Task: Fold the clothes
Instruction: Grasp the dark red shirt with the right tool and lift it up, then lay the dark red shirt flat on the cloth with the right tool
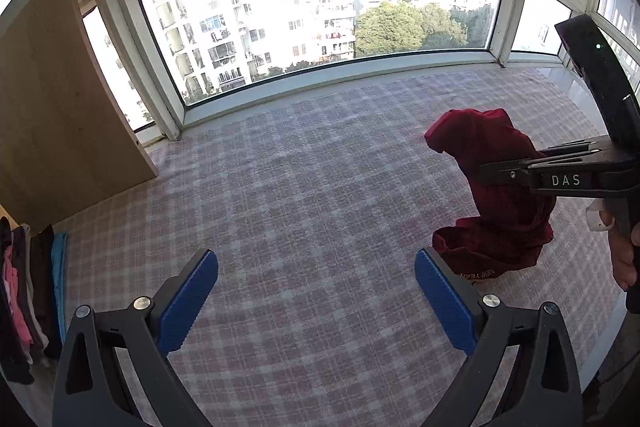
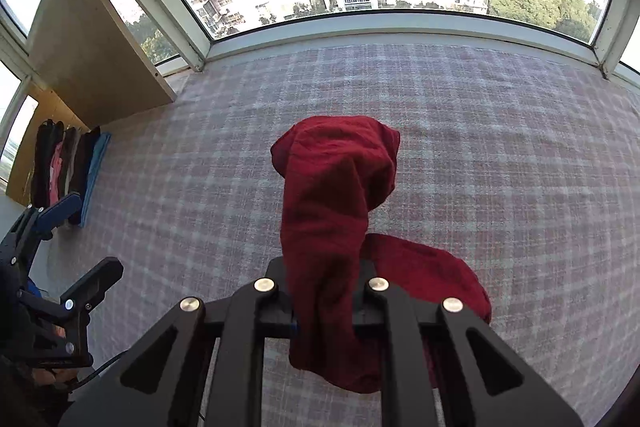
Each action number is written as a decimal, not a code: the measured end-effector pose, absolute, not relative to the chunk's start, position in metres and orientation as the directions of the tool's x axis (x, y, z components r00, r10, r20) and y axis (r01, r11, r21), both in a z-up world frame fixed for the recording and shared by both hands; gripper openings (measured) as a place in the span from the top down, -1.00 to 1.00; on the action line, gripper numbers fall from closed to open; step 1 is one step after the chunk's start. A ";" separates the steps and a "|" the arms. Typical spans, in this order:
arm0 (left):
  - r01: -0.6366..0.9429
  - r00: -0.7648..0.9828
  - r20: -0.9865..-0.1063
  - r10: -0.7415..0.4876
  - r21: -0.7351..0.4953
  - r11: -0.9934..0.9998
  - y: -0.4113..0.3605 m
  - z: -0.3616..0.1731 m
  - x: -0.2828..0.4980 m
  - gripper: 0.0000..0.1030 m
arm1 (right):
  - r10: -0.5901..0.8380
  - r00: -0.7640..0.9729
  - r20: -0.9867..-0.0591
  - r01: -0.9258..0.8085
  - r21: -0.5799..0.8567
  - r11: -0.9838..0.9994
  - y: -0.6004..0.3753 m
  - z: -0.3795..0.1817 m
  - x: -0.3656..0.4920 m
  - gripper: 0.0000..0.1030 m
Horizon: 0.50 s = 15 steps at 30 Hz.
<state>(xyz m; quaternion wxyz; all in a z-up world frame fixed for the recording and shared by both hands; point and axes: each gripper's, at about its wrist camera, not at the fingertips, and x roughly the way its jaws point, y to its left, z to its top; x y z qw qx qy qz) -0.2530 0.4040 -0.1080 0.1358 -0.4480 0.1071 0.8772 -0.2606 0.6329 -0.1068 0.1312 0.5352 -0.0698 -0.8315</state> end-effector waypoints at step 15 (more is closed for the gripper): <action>-0.069 -0.671 -0.741 -0.035 0.110 -0.992 0.231 -0.055 -0.213 -0.93 | -0.564 -0.441 -0.698 0.421 0.394 -0.817 0.499 0.034 -0.187 0.73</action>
